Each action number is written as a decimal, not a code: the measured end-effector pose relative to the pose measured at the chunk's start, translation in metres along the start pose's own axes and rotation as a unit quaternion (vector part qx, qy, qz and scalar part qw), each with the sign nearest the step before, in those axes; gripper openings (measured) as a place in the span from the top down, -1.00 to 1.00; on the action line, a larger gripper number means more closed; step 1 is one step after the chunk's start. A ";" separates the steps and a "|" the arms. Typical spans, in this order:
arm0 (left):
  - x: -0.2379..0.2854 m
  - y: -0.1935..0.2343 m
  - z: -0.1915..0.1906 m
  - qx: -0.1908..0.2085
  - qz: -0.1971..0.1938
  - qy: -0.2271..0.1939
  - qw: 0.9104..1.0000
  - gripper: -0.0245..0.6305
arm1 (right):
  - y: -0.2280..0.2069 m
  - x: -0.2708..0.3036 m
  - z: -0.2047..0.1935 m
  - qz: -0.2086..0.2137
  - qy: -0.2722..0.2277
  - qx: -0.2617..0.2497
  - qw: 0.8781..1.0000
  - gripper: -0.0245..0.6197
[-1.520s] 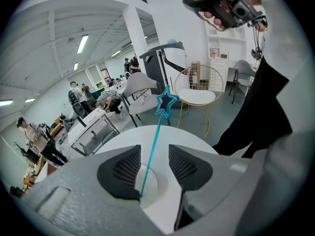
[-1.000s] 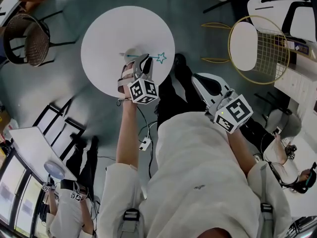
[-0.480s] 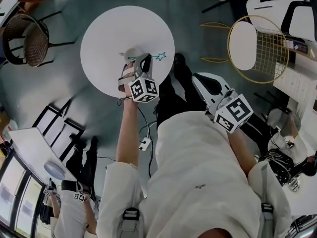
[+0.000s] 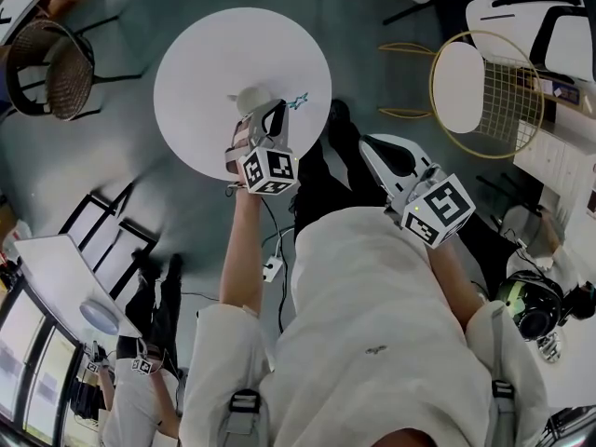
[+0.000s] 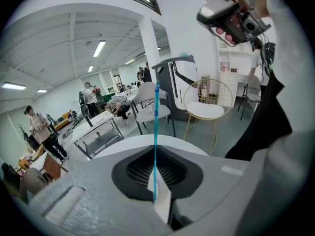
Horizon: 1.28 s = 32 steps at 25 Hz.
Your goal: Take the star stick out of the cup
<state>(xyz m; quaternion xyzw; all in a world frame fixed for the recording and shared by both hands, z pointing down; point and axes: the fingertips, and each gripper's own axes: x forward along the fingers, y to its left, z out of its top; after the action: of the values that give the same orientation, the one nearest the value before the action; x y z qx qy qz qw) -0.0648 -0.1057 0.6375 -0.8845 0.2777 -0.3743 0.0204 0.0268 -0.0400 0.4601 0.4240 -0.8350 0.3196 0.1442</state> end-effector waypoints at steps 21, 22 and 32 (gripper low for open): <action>-0.080 0.054 0.043 -0.140 0.079 -0.104 0.981 0.87 | 0.029 0.012 0.028 0.027 -0.038 -0.036 0.998 0.90; -0.087 0.057 0.046 -0.148 0.084 -0.111 0.979 0.87 | 0.031 0.013 0.029 0.030 -0.040 -0.038 0.998 0.90; -0.143 0.074 0.046 -0.232 0.123 -0.159 0.952 0.87 | 0.050 0.022 0.042 0.054 -0.056 -0.057 0.995 0.90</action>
<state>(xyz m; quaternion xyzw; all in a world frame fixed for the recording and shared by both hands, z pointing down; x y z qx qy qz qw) -0.1502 -0.1040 0.4937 -0.8717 0.4570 -0.1489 -0.0952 -0.0248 -0.0593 0.4188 0.3865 -0.8804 0.2544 0.1035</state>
